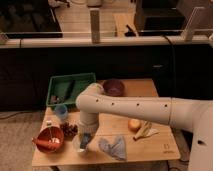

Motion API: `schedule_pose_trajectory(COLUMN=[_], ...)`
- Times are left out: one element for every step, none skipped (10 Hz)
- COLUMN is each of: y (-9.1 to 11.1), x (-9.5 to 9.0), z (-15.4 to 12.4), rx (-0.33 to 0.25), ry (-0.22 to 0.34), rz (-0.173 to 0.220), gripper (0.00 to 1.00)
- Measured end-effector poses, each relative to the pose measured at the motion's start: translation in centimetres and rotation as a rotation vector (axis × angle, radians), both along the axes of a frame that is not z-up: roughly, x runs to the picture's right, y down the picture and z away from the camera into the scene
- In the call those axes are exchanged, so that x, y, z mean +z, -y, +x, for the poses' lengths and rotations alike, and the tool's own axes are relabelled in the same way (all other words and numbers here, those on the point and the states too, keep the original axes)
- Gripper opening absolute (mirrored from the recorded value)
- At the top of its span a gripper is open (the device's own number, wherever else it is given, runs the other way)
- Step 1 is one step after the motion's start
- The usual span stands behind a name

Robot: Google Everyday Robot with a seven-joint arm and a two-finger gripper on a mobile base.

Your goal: Place sponge in paper cup

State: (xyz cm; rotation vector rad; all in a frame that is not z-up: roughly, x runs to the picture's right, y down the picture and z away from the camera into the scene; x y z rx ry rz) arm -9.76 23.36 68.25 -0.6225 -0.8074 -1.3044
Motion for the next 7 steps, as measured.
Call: schedule_pose_trajectory(y=[0.0, -0.1, -0.2, -0.2, 0.0, 0.1, 0.3], x=[-0.2, -0.3, -0.4, -0.4, -0.3, -0.2, -0.2], z=[-0.3, -0.9, -1.4, -1.6, -1.8, -2.1, -2.2], rx=[-0.007, -0.017, -0.026, -0.031, -0.032, -0.034, -0.032], ry=[-0.001, -0.001, -0.003, -0.008, -0.019, -0.026, -0.033], rz=[0.003, 0.007, 0.009, 0.01, 0.012, 0.015, 0.019], gripper=[0.58, 0.69, 0.77, 0.8, 0.8, 0.8, 0.8])
